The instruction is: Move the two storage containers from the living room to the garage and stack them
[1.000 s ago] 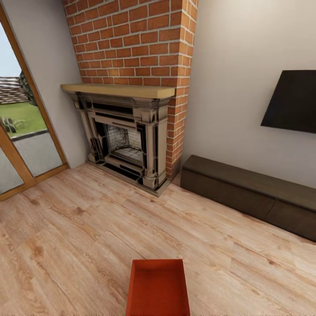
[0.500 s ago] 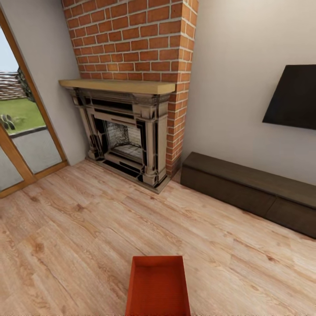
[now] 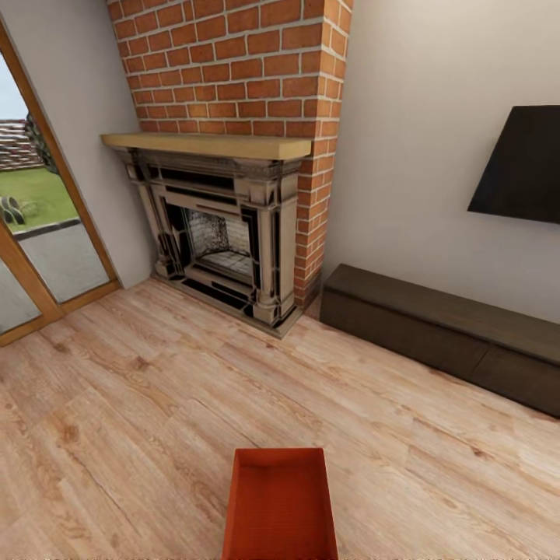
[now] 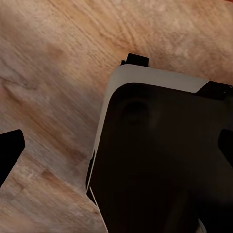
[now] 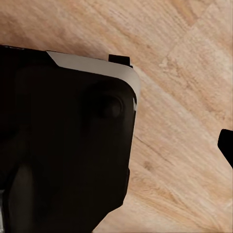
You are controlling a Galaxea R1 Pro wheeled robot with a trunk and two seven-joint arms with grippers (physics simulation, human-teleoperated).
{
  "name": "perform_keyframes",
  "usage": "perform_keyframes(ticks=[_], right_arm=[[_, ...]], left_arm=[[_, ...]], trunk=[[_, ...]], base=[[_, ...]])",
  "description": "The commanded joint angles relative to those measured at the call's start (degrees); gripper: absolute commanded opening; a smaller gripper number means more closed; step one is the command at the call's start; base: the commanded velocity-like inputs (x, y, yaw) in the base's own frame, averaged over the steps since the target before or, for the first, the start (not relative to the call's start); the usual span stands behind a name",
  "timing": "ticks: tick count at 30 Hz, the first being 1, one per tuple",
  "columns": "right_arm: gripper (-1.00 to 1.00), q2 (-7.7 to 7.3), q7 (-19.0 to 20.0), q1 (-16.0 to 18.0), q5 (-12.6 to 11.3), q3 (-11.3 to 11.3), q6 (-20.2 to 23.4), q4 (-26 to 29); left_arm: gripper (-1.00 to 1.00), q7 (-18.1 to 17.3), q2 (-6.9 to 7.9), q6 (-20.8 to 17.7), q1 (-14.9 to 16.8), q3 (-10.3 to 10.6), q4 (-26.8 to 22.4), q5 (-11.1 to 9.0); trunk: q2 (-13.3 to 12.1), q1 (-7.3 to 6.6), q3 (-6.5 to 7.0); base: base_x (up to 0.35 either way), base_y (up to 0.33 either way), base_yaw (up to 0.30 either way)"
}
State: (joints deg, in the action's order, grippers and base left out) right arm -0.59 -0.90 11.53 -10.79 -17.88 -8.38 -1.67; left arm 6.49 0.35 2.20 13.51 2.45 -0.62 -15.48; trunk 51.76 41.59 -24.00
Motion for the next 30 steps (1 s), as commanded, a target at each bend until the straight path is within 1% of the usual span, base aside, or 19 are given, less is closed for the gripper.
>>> perform_keyframes(ticks=[1, 11, 30], right_arm=[[1.0, -0.04, -0.01, 0.07, -0.55, -0.49, -0.33, -0.18], [1.0, -0.29, 0.03, 0.07, -0.34, -0.44, -0.4, -0.18], [1.0, -0.29, 0.02, 0.07, -0.37, -0.44, -0.4, -0.18]], left_arm=[[1.0, 0.1, 0.0, 0.17, 0.03, 0.28, 0.02, -0.43], [1.0, 0.1, 0.0, 0.17, 0.03, 0.28, 0.03, -0.43], [1.0, 0.1, 0.0, 0.17, 0.03, 0.28, 0.02, -0.43]], trunk=[[0.04, 0.0, -0.06], [0.04, 0.0, -0.15], [0.04, 0.0, -1.83]], base=[[0.0, 0.0, 0.0], [0.0, 0.0, 0.0], [0.0, 0.0, 0.0]])
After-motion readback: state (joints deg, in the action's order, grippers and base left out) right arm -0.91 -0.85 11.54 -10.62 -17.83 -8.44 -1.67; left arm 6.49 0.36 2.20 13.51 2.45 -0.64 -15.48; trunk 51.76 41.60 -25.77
